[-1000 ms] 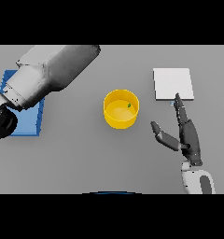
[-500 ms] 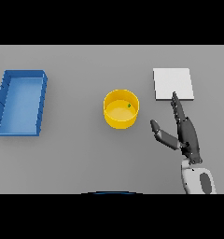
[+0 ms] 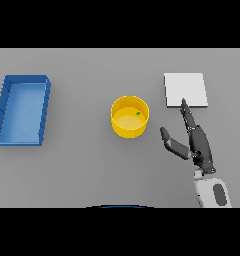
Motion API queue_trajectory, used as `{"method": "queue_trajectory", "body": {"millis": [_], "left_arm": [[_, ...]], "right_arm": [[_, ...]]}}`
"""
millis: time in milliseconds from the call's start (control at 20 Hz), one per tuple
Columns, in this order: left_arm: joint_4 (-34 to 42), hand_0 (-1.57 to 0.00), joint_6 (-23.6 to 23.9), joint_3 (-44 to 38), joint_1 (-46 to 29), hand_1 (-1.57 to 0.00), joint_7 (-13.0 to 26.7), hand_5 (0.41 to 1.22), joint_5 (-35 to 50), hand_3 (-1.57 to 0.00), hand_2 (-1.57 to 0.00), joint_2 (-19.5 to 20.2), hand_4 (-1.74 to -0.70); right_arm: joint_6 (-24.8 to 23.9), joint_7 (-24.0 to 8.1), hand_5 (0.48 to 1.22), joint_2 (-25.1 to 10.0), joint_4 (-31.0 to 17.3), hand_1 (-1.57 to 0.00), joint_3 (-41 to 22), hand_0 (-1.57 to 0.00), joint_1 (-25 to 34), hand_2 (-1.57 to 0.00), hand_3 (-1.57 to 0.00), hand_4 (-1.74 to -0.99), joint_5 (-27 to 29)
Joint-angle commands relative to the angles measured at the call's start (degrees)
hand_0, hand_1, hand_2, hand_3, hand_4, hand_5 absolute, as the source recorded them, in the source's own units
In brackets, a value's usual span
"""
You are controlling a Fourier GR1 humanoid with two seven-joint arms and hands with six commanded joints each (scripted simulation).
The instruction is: Pick up the red beaker and tilt it to pour out 1 green nut into yellow bowl. Pick up the yellow bowl and place it on the metallic measuring scale.
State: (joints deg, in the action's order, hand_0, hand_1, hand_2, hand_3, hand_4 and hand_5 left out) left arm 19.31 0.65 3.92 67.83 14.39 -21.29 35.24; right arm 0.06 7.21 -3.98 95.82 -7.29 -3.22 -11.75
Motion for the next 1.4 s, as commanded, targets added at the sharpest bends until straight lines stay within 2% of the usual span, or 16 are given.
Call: {"method": "queue_trajectory", "body": {"millis": [0,300,400,500,600,650,700,750,800,850,950,1100,1300,1350], "left_arm": [[2.59,-1.57,0.63,-0.75,-3.0,-1.57,0.43,1.221,1.53,-1.57,-1.57,0.13,-1.74],[23.29,-1.57,5.47,-1.98,-23.45,-1.57,6.26,1.221,8.81,-1.57,-1.57,-2.51,-1.74],[29.47,-1.57,6.34,-1.82,-28.72,-1.57,7.57,1.151,10.27,-1.57,-1.57,-3.19,-1.74],[34.26,-1.57,7.14,-1.59,-32.17,-1.57,10.98,1.05,10.9,-1.57,-1.57,-3.28,-1.74],[38.32,-1.57,7.62,-1.49,-34.88,-1.57,13.73,0.925,11.6,-1.57,-1.57,-3.48,-1.74],[39.71,-1.57,7.7,-1.48,-35.06,-1.57,16.26,0.868,11.73,-1.57,-1.57,-3.52,-1.66],[40.91,-1.57,6.67,-1.37,-35.89,-1.57,17.0,0.818,12.16,-1.53,-1.53,-3.27,-1.52],[43.23,-1.47,3.83,-0.71,-37.37,-1.34,15.7,0.774,13.22,-1.32,-1.28,-2.7,-1.37],[45.68,-1.17,1.19,-0.76,-38.47,-1.07,15.2,0.737,15.1,-1.05,-1.02,-2.21,-1.23],[46.78,-0.94,-0.95,-1.2,-39.48,-0.86,14.69,0.705,17.2,-0.84,-0.82,-2.16,-1.13],[46.49,-0.6,-4.53,-1.29,-39.07,-0.55,15.59,0.664,18.86,-0.54,-0.52,-1.24,-0.98],[45.77,-0.31,-6.9,0.95,-39.03,-0.28,16.84,0.632,16.58,-0.28,-0.27,0.18,-0.84],[45.39,-0.13,-5.37,2.65,-38.99,-0.11,16.2,0.627,13.61,-0.11,-0.11,0.12,-0.79],[45.66,-0.1,-4.78,2.61,-39.34,-0.09,15.35,0.631,13.58,-0.09,-0.09,-0.14,-0.78]], "right_arm": [[0.12,0.48,0.659,-0.08,0.86,0.0,-0.17,0.0,-0.39,0.0,0.0,-1.129,0.06],[0.42,1.91,0.676,-1.19,-0.11,0.0,0.47,0.0,-0.54,0.0,0.0,-1.166,0.13],[0.71,2.39,0.676,-1.2,-0.04,0.0,0.45,0.0,-1.06,0.0,0.0,-1.174,0.42],[0.61,2.83,0.675,-1.04,0.43,0.0,0.1,0.0,-1.42,0.0,0.0,-1.167,0.11],[0.55,1.44,0.671,-1.3,0.16,0.0,0.79,0.0,-0.74,0.0,0.0,-1.157,0.66],[0.68,0.63,0.669,-1.04,0.46,0.0,0.78,0.0,-0.2,0.0,0.0,-1.155,1.11],[0.83,1.17,0.67,-0.71,0.57,0.0,0.42,0.0,-0.71,0.0,0.0,-1.155,1.12],[1.18,1.55,0.67,-1.27,-0.04,0.0,0.79,0.0,-0.93,0.0,0.0,-1.153,1.32],[1.09,1.43,0.67,-1.23,0.01,0.0,0.67,0.0,-0.79,0.0,0.0,-1.151,1.13],[0.8,1.99,0.67,-1.21,-0.1,0.0,0.68,0.0,-1.3,0.0,0.0,-1.149,0.83],[0.8,1.97,0.67,-0.61,-0.03,0.0,0.41,0.0,-1.15,0.0,0.0,-1.153,1.06],[0.22,2.18,0.67,-0.44,0.35,0.0,-0.14,0.0,-1.5,0.0,0.0,-1.155,-0.05],[-1.07,1.95,0.665,-0.63,0.34,0.0,-0.29,0.0,-1.5,0.0,0.0,-1.157,-1.81],[-1.29,0.68,0.657,-0.48,0.12,0.0,-0.22,0.0,-0.74,0.0,0.0,-1.154,-1.94]]}}
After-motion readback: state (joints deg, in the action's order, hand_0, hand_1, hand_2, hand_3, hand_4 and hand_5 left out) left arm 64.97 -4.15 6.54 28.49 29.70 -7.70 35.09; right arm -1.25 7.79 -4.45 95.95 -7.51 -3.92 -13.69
